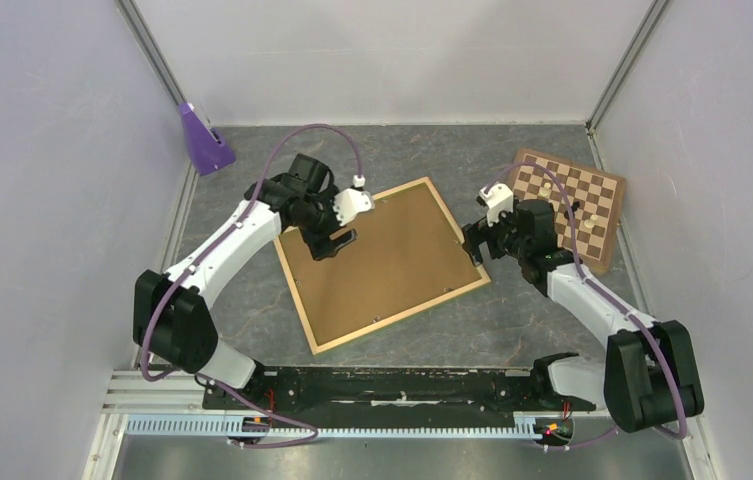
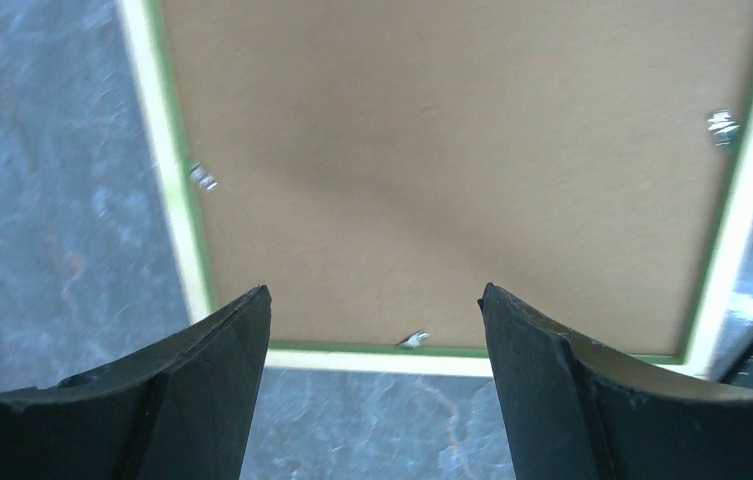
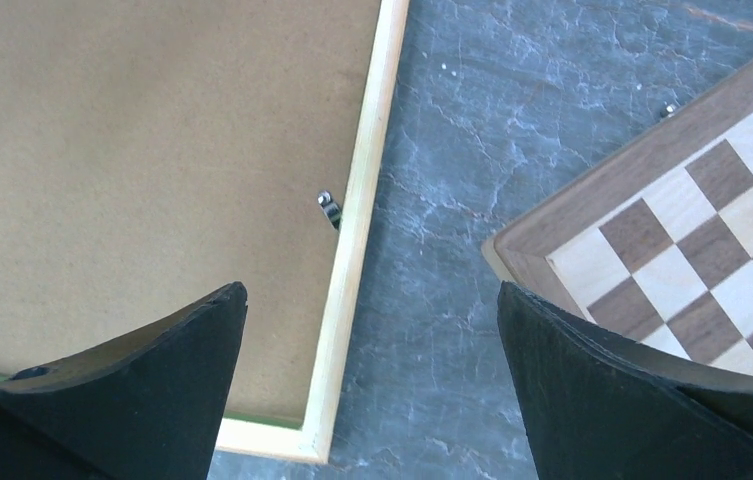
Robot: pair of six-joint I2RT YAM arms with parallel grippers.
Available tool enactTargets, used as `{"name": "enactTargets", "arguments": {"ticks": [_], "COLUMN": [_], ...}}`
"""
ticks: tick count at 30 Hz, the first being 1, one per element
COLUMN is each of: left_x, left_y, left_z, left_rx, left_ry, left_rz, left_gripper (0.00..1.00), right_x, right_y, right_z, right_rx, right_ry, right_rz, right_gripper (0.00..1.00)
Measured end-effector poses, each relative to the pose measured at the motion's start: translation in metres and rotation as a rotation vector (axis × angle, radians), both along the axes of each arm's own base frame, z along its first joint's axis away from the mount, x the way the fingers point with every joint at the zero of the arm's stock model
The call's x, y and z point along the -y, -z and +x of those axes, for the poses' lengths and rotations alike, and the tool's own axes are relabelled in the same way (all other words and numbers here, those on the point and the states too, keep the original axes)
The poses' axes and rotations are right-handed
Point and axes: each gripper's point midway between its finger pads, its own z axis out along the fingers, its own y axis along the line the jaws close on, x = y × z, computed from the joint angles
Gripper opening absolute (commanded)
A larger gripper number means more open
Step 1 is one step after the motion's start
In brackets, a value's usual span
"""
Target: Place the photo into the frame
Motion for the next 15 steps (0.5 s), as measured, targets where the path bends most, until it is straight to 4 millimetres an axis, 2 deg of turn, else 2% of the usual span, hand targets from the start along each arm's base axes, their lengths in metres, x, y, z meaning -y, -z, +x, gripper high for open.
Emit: {"name": "enactTargets", "arguments": {"ticks": [5,10,15], "left_x": [0.042,0.082,0.116], "left_y": [0.004,0.006,0.011], "left_z": [-0.039,-0.08,-0.111], "left_rx": [-0.08,-0.148,-0.205], "left_ry": [0.077,0.158,0.185], "left_rz": [-0.012,-0.013,-0.011], "left_gripper": [0.84,0.84,0.76], "right_x": [0.009,0.019,0.036], "right_y": [0.003,-0.004,-0.005], "right_z": [-0.014,-0.021,-0.023], "right_rx": [0.024,0.07,0.091], "right_ry": [-0.003,0.013,0.057], "right_rz": [-0.034,-0.05,-0.092], "right_gripper": [0.98,0.98,0.98]}}
